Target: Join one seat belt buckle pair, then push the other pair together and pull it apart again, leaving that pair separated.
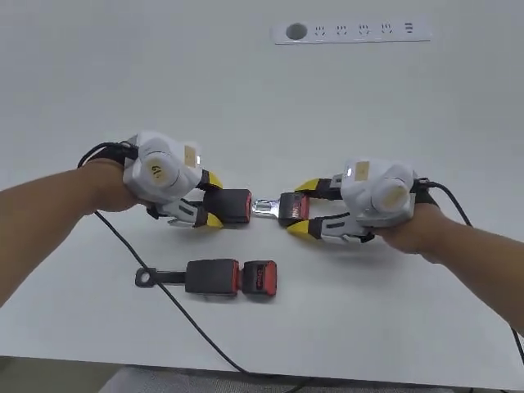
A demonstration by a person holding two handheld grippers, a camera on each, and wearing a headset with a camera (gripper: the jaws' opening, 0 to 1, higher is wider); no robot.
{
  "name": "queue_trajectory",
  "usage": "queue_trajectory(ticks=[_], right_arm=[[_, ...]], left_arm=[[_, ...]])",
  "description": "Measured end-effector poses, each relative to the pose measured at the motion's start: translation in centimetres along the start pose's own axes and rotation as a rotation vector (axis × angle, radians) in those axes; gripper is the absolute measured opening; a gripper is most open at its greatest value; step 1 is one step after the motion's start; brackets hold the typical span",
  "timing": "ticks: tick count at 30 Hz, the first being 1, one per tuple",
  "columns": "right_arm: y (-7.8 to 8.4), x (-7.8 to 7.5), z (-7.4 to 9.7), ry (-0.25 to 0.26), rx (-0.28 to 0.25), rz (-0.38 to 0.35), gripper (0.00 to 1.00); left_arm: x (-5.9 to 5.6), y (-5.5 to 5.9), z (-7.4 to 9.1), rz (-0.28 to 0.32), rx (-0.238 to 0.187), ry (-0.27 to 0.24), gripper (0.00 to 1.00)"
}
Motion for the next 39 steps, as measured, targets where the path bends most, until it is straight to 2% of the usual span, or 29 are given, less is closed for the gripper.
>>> queue_trajectory(ticks=[10, 24, 29, 39], right_arm=[[-0.6, 0.5, -1.9, -0.009, 0.034, 0.027, 0.36], [-0.7, 0.6, -2.0, -0.002, 0.055, 0.016, 0.35], [-1.4, 0.9, -3.2, 0.009, 0.062, 0.015, 0.35], [-1.5, 0.9, -3.1, 0.022, 0.086, 0.007, 0.35]], left_arm=[[0.0, 0.0, -0.1, -0.033, 0.017, 0.023, 0.35], [0.2, 0.0, -0.2, -0.060, 0.033, 0.031, 0.34], [0.1, -0.1, -0.2, -0.064, 0.034, 0.032, 0.34], [0.1, 0.0, -0.2, -0.070, 0.049, 0.034, 0.34]])
Point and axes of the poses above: the centre of the closed fingertips' face, and the gripper's own axes: z roughly backward along the fingers, x roughly to its left, y roughly out of its underside, the point moved 3 cm from there along z, roughly backward along the fingers, and after that the axes turned 8 degrees about -x, right-handed, at the moved point
